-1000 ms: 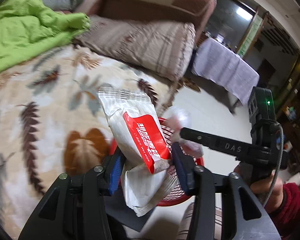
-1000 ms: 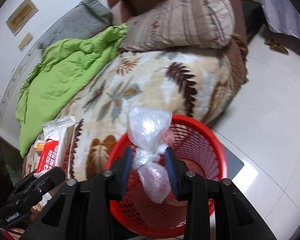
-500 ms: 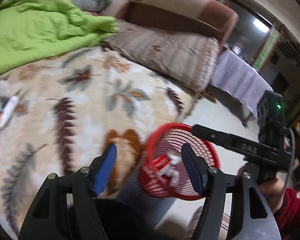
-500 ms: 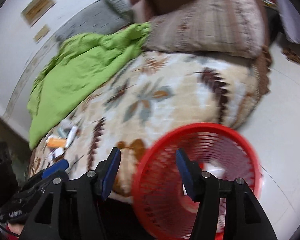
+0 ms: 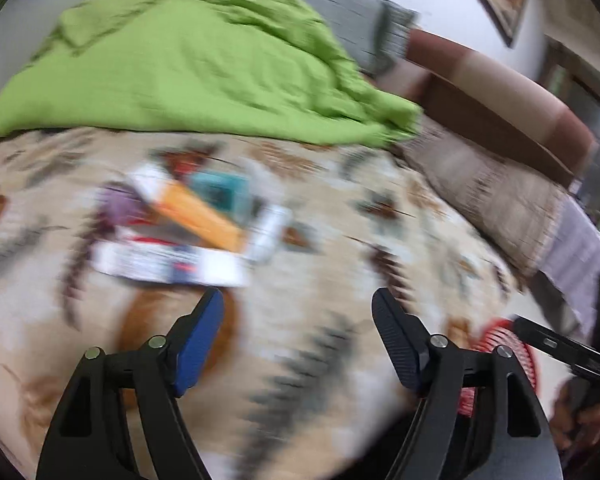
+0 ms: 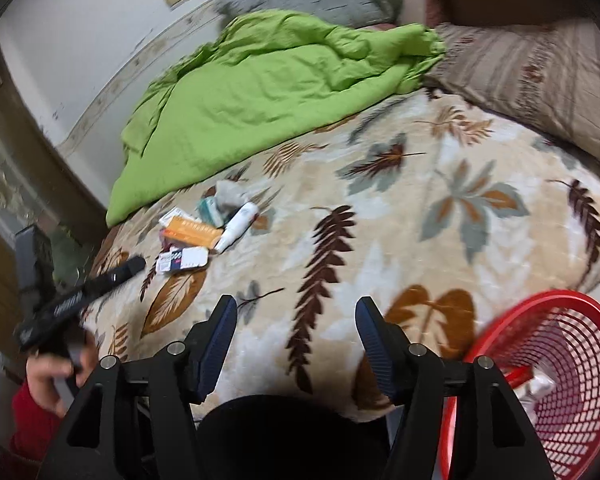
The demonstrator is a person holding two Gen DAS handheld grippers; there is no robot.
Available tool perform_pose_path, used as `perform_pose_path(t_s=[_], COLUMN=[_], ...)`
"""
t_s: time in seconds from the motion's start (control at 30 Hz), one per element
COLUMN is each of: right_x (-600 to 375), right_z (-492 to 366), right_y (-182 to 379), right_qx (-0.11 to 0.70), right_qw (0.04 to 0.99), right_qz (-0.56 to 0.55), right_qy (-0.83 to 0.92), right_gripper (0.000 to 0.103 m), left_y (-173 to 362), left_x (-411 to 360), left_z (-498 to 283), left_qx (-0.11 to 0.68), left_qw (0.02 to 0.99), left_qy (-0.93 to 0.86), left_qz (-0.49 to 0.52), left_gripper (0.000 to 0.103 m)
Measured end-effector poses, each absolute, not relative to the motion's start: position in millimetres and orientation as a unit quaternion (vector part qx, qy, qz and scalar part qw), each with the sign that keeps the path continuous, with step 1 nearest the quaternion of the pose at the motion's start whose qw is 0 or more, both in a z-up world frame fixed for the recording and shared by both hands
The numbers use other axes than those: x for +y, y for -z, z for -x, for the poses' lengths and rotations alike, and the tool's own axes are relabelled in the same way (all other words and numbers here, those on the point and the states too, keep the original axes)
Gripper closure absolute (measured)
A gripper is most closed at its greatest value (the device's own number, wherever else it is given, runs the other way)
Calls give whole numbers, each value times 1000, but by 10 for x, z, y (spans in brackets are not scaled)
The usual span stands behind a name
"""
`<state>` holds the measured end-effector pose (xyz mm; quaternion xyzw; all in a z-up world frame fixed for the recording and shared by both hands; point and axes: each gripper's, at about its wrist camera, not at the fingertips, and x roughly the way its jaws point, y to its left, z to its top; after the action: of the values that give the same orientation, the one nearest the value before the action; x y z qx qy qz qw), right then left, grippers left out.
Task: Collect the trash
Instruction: 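Grasp the white barcode medicine box with the left gripper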
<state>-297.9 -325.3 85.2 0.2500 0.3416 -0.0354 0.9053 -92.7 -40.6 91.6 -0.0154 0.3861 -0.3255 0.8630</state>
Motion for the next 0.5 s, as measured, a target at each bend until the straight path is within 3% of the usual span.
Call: perform_pose_path(t_s=[0.33,0.5], right_x=[-3196,-3221], right_z=[2792,2776], right_y=[-704,-670], right_qx=[362,367], right_qw=[897,894], right_qz=[-252,-254], right_qy=[32,37], right_gripper=[36,36], left_y=[-497,-193], left_x=[186,208], left_z=[-200,-427], left_qx=[417,465], left_qw=[860,810], left_qy=[277,305], left_qz=[104,184], left_gripper=[26,26])
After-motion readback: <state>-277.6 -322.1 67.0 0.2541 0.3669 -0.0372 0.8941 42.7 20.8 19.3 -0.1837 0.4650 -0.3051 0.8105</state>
